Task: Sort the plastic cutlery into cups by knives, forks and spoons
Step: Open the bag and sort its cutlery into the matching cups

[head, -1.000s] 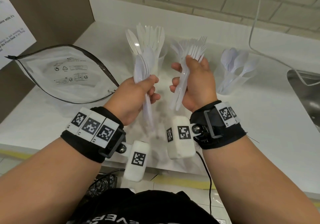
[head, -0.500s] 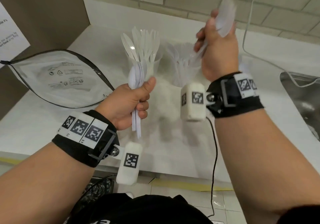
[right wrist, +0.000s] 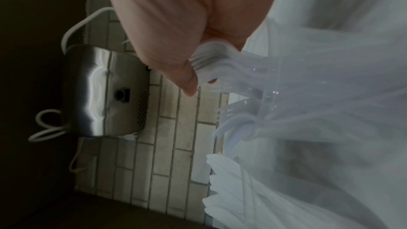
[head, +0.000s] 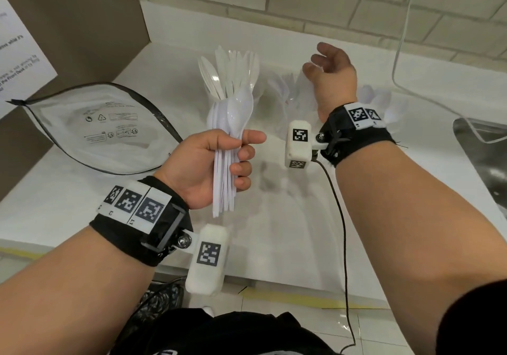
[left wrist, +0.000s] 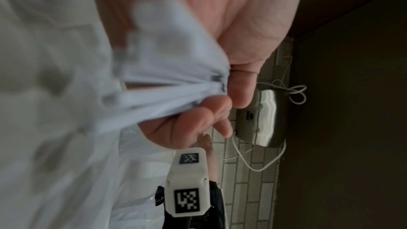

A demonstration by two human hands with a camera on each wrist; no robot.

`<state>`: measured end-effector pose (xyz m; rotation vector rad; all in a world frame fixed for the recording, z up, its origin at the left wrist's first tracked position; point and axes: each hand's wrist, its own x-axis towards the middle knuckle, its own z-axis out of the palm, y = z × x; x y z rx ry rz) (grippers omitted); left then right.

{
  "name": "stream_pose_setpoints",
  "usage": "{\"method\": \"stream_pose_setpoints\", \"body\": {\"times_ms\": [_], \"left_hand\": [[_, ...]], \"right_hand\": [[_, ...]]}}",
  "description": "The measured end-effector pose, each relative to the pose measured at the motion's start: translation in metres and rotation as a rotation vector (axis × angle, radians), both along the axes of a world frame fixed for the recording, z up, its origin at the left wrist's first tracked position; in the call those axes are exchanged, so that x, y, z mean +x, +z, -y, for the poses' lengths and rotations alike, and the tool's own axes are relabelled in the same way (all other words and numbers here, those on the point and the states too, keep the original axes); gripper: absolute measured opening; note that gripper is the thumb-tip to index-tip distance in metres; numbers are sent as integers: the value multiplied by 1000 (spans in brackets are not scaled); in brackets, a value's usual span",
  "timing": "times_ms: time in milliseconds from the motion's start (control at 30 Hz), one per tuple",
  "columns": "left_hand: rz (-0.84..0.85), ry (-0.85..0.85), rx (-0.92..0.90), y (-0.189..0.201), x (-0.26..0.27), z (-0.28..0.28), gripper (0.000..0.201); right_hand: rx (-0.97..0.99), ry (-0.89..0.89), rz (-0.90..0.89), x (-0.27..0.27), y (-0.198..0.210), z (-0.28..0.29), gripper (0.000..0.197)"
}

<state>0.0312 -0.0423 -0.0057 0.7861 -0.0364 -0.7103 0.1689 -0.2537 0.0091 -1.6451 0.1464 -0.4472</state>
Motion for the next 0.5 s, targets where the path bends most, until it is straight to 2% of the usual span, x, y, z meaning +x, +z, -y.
{"method": "stream_pose_setpoints", "body": {"times_ms": [100,200,267,400,500], "left_hand": [[12,-16,10,-1,1,0,37],[33,-25,34,-2,1,2,41],[39,-27,52,-2,1,3,42],[50,37,191,-3,3,8,31],[83,128,353,-4,4,15,22]], "right_hand": [[-198,8,64,-2,-1,2,29],[-508,47,3,-4,-10,3,29],[-584,48,-1,-7,-9,2,31],[-528,20,101,-29,9,-8,26],[-296,262,45,-64,21,-27,15]]}}
